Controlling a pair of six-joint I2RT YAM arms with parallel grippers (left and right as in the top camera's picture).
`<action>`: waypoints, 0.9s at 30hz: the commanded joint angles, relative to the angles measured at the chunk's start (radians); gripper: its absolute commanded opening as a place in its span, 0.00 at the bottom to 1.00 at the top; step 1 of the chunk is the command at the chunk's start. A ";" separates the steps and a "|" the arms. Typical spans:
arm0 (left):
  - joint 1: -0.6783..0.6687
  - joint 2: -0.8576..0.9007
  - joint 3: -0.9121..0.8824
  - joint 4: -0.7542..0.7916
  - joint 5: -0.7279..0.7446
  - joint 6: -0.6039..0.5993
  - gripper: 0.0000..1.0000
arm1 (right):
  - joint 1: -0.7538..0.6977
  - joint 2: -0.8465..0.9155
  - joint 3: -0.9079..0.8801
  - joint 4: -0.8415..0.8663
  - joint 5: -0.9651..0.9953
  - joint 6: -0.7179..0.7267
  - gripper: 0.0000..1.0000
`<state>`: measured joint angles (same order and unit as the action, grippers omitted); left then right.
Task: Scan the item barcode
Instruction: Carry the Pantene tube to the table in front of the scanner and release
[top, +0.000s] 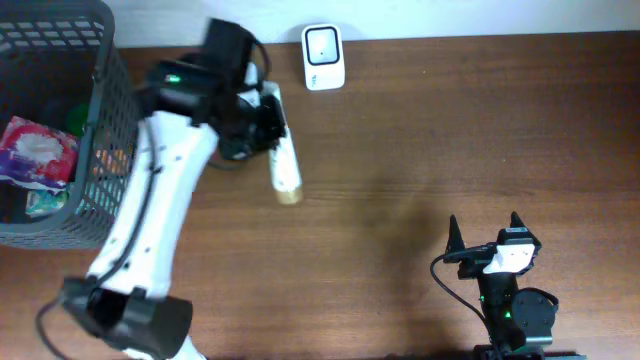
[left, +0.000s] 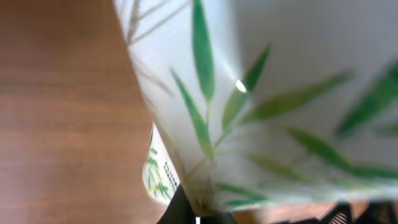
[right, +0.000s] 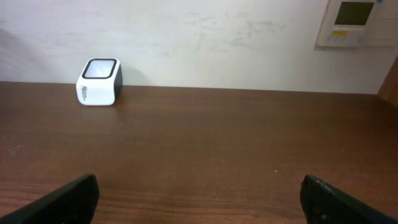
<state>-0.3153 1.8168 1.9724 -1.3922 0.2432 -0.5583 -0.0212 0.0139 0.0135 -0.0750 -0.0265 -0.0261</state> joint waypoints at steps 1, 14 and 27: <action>-0.064 0.037 -0.185 0.202 -0.006 -0.063 0.00 | 0.009 -0.008 -0.008 -0.003 0.002 0.011 0.98; -0.127 0.257 -0.140 0.563 -0.124 0.038 0.47 | 0.009 -0.008 -0.008 -0.003 0.002 0.011 0.98; -0.251 0.498 0.001 0.203 -0.095 0.481 0.98 | 0.009 -0.008 -0.008 -0.003 0.002 0.011 0.99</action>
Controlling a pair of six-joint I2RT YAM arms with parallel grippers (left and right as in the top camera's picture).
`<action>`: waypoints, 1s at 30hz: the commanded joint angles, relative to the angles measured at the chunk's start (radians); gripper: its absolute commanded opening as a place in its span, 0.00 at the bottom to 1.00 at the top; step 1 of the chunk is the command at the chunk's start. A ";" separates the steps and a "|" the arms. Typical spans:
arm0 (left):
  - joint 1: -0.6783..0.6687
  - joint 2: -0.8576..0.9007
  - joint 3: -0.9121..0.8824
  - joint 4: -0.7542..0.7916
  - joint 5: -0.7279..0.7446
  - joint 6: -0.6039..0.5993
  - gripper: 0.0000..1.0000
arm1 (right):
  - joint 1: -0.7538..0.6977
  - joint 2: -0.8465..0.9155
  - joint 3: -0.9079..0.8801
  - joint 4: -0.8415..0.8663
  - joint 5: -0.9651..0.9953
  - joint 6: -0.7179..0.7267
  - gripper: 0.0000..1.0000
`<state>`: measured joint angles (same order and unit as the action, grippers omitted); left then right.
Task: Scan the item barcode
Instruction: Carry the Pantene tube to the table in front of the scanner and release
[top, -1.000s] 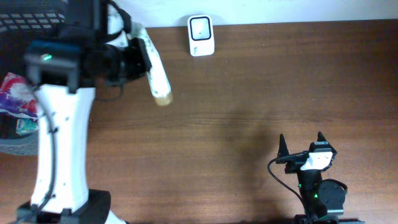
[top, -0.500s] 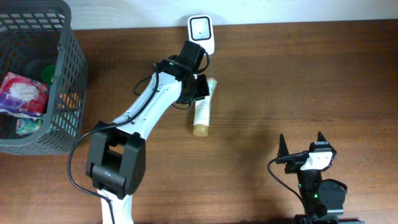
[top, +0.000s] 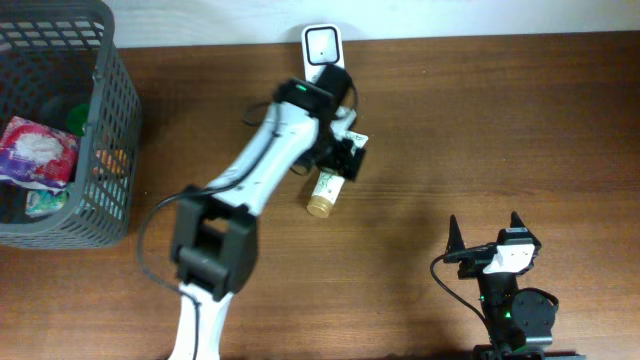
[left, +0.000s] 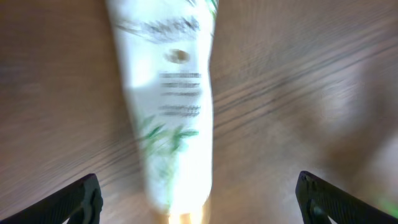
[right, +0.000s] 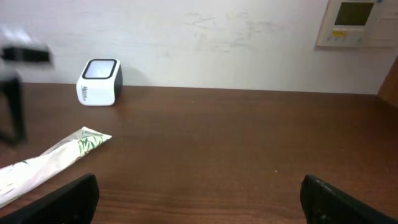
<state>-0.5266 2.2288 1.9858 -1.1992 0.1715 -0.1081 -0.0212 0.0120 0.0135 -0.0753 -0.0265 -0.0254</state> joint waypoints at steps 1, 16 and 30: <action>-0.050 0.115 -0.012 0.014 -0.066 0.031 0.97 | 0.009 -0.006 -0.008 -0.003 0.002 0.011 0.98; 0.052 0.197 0.052 0.253 0.102 -0.326 0.12 | 0.009 -0.006 -0.008 -0.003 0.002 0.011 0.98; 0.126 0.196 0.870 -0.100 0.095 -0.339 0.64 | 0.009 -0.006 -0.008 -0.003 0.002 0.011 0.99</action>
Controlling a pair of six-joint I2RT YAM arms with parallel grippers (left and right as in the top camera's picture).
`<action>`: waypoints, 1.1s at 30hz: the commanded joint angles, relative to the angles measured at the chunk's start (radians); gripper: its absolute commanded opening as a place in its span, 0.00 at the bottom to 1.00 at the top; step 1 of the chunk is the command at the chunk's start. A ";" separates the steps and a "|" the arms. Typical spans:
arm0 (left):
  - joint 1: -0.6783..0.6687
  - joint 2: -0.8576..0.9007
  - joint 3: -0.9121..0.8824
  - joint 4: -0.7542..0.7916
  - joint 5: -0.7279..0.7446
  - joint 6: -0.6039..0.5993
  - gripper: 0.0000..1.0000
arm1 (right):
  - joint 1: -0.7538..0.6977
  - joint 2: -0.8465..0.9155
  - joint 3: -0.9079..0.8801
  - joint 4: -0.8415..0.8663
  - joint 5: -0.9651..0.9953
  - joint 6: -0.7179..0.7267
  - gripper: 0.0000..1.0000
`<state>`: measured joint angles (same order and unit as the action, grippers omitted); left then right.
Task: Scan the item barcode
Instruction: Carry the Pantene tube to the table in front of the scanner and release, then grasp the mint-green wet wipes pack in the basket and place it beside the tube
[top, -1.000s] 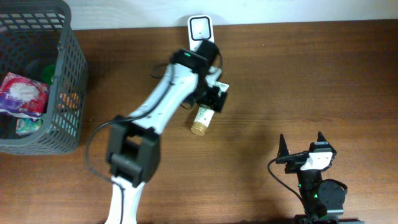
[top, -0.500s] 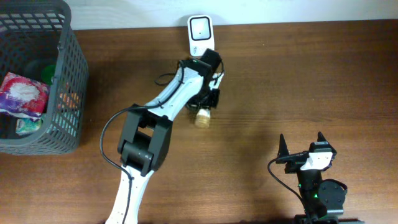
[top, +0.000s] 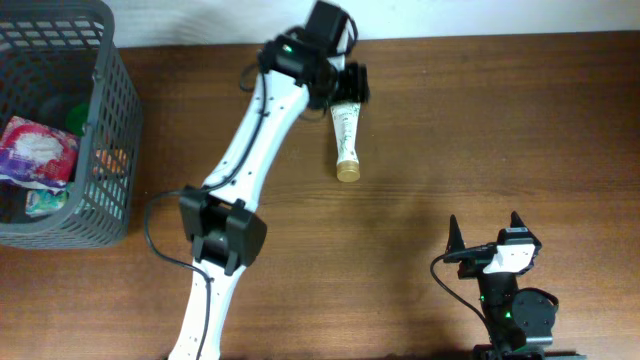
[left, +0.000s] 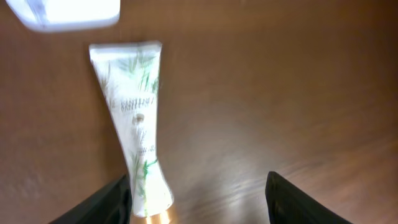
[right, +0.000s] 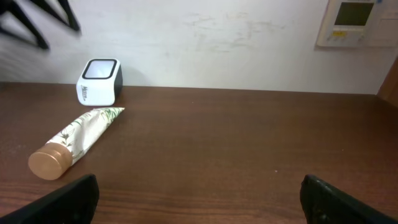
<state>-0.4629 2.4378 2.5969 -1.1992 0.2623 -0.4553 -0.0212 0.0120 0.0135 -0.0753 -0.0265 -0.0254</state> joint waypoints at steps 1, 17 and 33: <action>0.102 -0.013 0.387 -0.159 0.004 0.008 0.69 | 0.009 -0.006 -0.008 -0.003 0.002 0.011 0.99; 0.958 -0.260 -0.032 -0.482 -0.466 0.229 0.80 | 0.009 -0.006 -0.008 -0.003 0.002 0.011 0.98; 1.023 -0.259 -0.845 0.003 -0.165 0.123 0.57 | 0.009 -0.006 -0.008 -0.003 0.002 0.011 0.98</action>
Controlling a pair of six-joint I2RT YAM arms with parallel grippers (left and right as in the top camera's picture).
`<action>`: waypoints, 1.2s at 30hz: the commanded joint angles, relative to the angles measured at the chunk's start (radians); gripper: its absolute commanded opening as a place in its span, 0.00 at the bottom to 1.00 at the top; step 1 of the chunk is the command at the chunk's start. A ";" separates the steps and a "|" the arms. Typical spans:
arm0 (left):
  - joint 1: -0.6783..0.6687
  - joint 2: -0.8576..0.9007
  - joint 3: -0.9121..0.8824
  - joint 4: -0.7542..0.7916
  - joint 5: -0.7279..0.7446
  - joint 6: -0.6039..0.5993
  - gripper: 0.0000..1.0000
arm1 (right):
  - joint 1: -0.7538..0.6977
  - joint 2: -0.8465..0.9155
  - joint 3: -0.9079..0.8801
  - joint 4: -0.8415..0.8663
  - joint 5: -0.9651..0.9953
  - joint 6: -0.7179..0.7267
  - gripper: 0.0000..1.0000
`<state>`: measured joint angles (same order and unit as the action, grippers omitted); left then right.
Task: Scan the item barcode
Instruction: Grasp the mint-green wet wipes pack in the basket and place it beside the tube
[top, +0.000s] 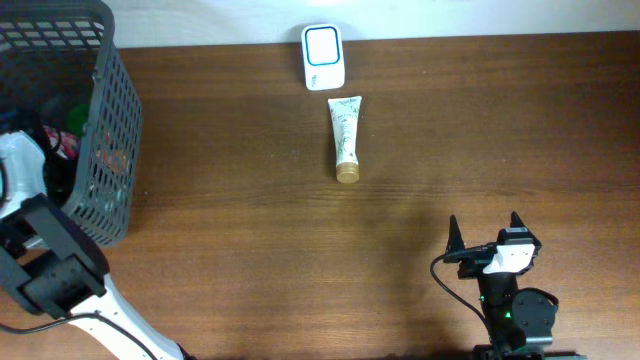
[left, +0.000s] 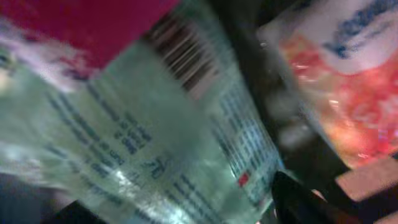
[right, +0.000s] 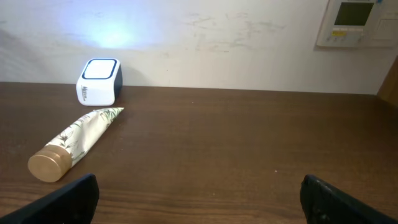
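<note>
A white tube with green leaves and a gold cap (top: 345, 138) lies on the table just in front of the white scanner (top: 323, 44), cap toward the front. The right wrist view shows the tube (right: 74, 140) and the scanner (right: 99, 81) too. My left arm (top: 22, 165) reaches into the grey basket (top: 100, 60), where its gripper is hidden from overhead. In its own view the left gripper (left: 180, 208) is open, close over a pale green packet (left: 155, 137) with a barcode (left: 180, 56). My right gripper (top: 487, 232) rests open at the front right.
In the basket a red packet (left: 74, 25) lies over the green one, and a red-and-white packet (left: 336, 81) lies to its right. A wall runs behind the table's far edge. A bluish glow shows on the wall (right: 118, 31) above the scanner.
My left gripper was open over the tube by the scanner and is now down in the basket, close over the packets. The tube lies where it was. The right arm is unchanged.
First my left gripper was shut on the tube, left of the scanner. Then the tube lay slanted on the table with the gripper open over it. Later it lay straight in front of the scanner. Now the left gripper is in the basket.
</note>
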<state>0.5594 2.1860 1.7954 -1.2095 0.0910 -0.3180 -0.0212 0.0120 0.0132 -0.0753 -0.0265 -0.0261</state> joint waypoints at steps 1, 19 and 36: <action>0.001 -0.008 -0.053 0.011 -0.005 -0.014 0.23 | 0.009 -0.006 -0.008 -0.003 0.002 0.011 0.98; 0.054 -0.192 0.931 -0.301 0.402 -0.015 0.00 | 0.009 -0.006 -0.008 -0.003 0.002 0.011 0.98; -1.001 0.292 0.935 -0.439 0.031 0.058 0.00 | 0.009 -0.006 -0.008 -0.003 0.002 0.011 0.99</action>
<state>-0.3901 2.3730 2.7235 -1.6459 0.1459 -0.2893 -0.0212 0.0128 0.0132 -0.0753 -0.0265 -0.0257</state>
